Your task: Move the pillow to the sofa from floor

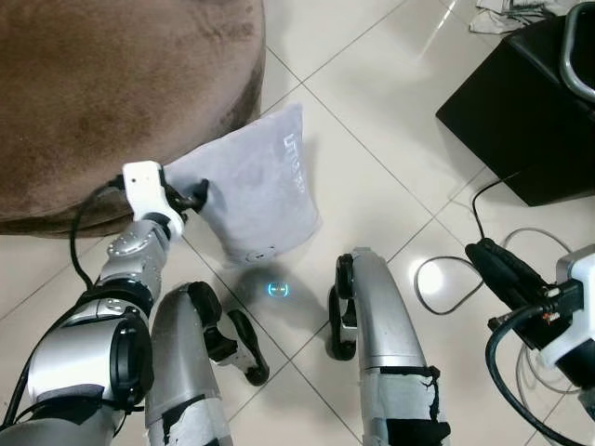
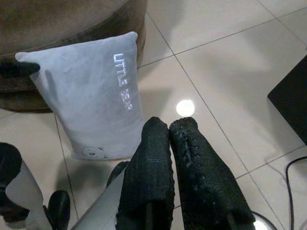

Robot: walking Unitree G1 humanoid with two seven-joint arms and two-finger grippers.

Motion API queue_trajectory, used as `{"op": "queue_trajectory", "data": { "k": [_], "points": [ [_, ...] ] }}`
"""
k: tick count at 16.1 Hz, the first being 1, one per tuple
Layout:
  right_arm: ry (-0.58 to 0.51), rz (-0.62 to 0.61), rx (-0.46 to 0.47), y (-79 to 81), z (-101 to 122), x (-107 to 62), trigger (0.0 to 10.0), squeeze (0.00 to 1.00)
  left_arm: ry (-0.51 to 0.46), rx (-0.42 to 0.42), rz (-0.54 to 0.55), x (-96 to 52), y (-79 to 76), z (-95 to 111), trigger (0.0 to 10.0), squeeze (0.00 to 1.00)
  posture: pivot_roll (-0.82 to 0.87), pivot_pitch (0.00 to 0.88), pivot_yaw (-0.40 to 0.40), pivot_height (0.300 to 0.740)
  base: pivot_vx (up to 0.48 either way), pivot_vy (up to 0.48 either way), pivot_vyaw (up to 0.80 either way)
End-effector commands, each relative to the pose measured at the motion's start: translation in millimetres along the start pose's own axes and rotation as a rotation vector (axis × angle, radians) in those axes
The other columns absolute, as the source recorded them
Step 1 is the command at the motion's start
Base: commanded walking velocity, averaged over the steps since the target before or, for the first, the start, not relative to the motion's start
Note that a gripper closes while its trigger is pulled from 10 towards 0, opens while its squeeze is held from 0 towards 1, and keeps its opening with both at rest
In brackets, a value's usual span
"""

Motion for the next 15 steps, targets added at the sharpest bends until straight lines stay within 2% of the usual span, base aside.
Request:
{"op": "queue_trajectory", "data": {
  "k": [1,2,3,6,10,11,12,13,14,15],
  "points": [
    [0.022,-0.013,-0.009,-1.8,2,-5.4,10.0,0.0,0.082,-0.037,0.022,-7.2,8.5,-24,10.0,0.0,-0.51,0.586,-0.066,0.563,0.0,0.0,0.0],
    [0.023,-0.013,-0.011,-2.6,3,-6.0,10.0,0.0,0.105,-0.072,-0.006,-7.5,6.7,-27,10.0,0.0,-0.51,0.581,-0.065,0.563,0.0,0.0,0.0],
    [0.024,-0.019,-0.014,-4.3,3,-6.5,10.0,0.0,0.142,-0.053,-0.092,-8.3,0.0,-32,10.0,0.0,-0.51,0.576,-0.065,0.563,0.0,0.0,0.0],
    [0.027,-0.024,-0.014,-5.7,5,-6.4,10.0,0.0,0.159,-0.041,-0.145,-8.6,-4.7,-35,10.0,0.0,-0.5,0.577,-0.065,0.563,0.0,0.0,0.0],
    [0.026,-0.024,-0.011,-5.7,6,-4.3,10.0,0.0,0.127,-0.017,-0.101,-7.2,-2.1,-29,10.0,0.0,-0.5,0.572,-0.066,0.563,0.0,0.0,0.0],
    [0.026,-0.025,-0.008,-5.6,6,-4.6,10.0,0.0,0.129,-0.011,-0.089,-7.4,-0.7,-29,2.9,0.0,-0.5,0.572,-0.066,0.563,0.0,0.0,0.0],
    [0.027,-0.025,-0.007,-5.2,5,-5.0,10.0,0.0,0.111,-0.026,-0.036,-7.9,5.2,-27,0.0,0.0,-0.5,0.564,-0.06,0.563,0.0,0.0,0.0],
    [0.028,-0.026,-0.006,-5.2,4,-5.0,10.0,0.0,0.105,-0.032,-0.025,-8.0,6.3,-27,0.0,0.0,-0.5,0.564,-0.06,0.563,0.0,0.0,0.0],
    [0.029,-0.038,0.019,-5.3,0,-3.7,10.0,0.0,0.05,-0.071,-0.027,-5.9,4.0,-19,0.0,0.0,-0.46,0.551,-0.045,0.563,0.0,0.0,0.0],
    [0.037,-0.044,0.035,-4.8,-7,-1.5,10.0,0.0,0.033,-0.088,-0.026,-5.8,3.0,-19,0.0,0.0,-0.38,0.525,-0.009,0.563,0.0,0.0,0.0]
  ]
}}
Point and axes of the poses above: a point about 5 cm out from each wrist's last joint towards the gripper, its own x axis pointing out of the wrist towards the gripper, its own z axis along the axis of the wrist's last joint, y = z × x, the point moved 1 cm from there along x, pointing out of the wrist towards the gripper, and after that the axes turned 7 degrees about -x, right-handed, at the moved point
